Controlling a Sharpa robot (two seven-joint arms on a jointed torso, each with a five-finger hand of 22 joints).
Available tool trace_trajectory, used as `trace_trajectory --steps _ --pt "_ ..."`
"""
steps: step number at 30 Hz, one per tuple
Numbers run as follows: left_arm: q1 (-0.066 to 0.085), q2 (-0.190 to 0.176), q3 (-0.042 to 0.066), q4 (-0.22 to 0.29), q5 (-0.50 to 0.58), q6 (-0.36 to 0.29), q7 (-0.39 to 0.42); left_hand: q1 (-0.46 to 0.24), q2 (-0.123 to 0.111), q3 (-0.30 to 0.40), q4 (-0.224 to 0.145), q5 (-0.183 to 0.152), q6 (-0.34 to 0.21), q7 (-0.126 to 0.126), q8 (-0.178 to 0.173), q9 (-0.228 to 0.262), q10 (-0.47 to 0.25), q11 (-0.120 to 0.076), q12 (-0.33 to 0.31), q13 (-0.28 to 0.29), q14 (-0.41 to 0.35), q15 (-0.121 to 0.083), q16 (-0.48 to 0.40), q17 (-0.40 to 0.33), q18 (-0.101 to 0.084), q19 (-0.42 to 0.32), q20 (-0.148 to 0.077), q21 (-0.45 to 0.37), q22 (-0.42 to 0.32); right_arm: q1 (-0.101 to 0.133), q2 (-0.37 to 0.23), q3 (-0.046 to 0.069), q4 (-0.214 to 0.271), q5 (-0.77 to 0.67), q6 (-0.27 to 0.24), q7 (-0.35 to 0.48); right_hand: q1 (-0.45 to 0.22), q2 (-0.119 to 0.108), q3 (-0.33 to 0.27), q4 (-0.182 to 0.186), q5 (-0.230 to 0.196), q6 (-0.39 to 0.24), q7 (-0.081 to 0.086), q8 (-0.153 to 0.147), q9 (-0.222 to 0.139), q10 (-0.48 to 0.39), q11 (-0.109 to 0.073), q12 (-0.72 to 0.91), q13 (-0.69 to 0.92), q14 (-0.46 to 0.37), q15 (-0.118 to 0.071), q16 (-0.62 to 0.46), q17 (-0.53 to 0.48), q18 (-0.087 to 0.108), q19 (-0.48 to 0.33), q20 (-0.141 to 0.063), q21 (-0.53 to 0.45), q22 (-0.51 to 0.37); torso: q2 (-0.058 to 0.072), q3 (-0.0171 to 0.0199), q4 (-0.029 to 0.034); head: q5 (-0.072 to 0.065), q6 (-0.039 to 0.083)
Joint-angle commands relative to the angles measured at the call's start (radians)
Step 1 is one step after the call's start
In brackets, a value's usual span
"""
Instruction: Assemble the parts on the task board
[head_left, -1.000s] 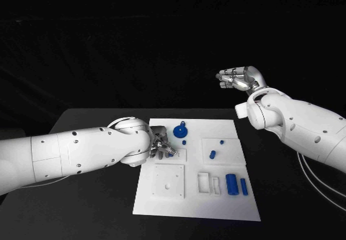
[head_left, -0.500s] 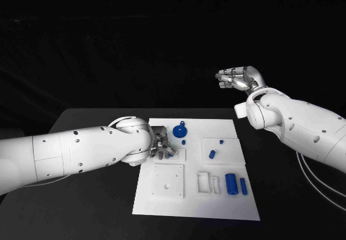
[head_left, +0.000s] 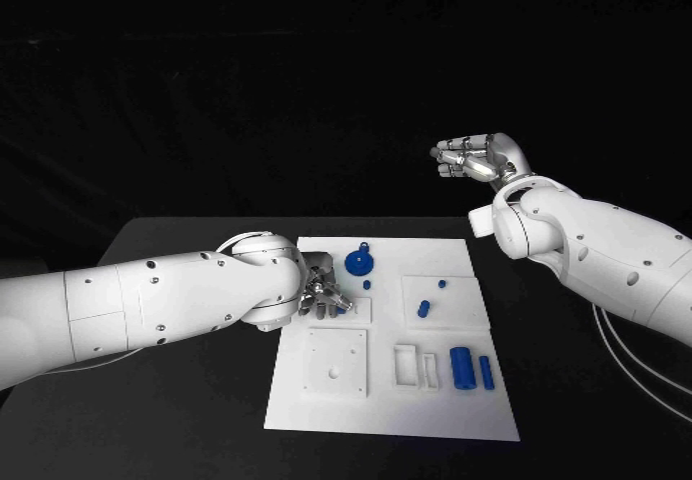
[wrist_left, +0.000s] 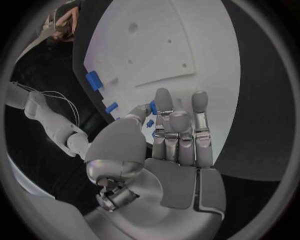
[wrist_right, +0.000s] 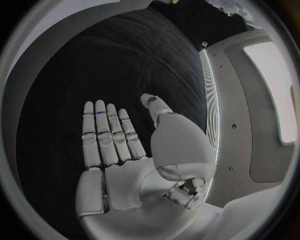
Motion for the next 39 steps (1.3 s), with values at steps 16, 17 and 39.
trace_trajectory --steps 16,17,39 --pt "-0.005 -0.016 -0.003 0.000 0.017 -0.031 0.006 0.042 -0.141 0.000 0.147 -0.158 0.005 -0.013 -0.001 -0.028 0.037 -0.002 -0.021 0.004 -0.011 -0.001 -0.017 -0.010 -0.015 0.020 -0.003 -0.039 0.017 -0.006 -0.003 0.000 -0.001 0.004 0.032 0.009 0.006 -0.006 -0.012 -0.014 0.001 -0.027 0.003 -0.005 -0.002 -0.016 0.002 -0.003 -0.001 -0.017 0.004 -0.005 -0.002 0.019 -0.017 0.002 0.002 -0.001 0.001 -0.0012 -0.0001 -0.006 0.002" --pt "-0.005 -0.017 -0.003 0.000 0.018 -0.033 0.007 0.040 -0.142 -0.002 0.153 -0.164 0.006 -0.013 0.000 -0.027 0.037 -0.002 -0.021 0.004 -0.011 -0.001 -0.017 -0.010 -0.015 0.020 -0.003 -0.039 0.017 -0.006 -0.003 0.000 -0.001 0.004 0.035 0.009 0.005 -0.005 -0.013 -0.016 0.001 -0.028 0.003 -0.005 -0.002 -0.016 0.002 -0.003 -0.001 -0.019 0.005 -0.005 -0.002 0.019 -0.019 0.002 0.002 -0.001 0.001 -0.0011 0.0003 -0.007 0.002" --pt "-0.005 -0.037 0.038 0.013 0.043 -0.034 -0.005 -0.006 -0.176 -0.031 0.254 -0.479 0.023 -0.008 0.005 -0.010 0.038 0.000 -0.017 0.008 -0.007 -0.001 -0.016 -0.010 -0.015 0.028 -0.004 -0.044 0.018 -0.014 -0.004 0.000 -0.004 0.004 0.045 0.013 0.013 -0.004 -0.030 -0.052 -0.009 -0.039 0.005 -0.006 -0.002 -0.019 0.004 -0.003 -0.002 -0.025 0.007 -0.005 -0.002 0.020 -0.027 0.005 0.002 -0.001 0.000 -0.0005 0.0006 -0.007 0.006"
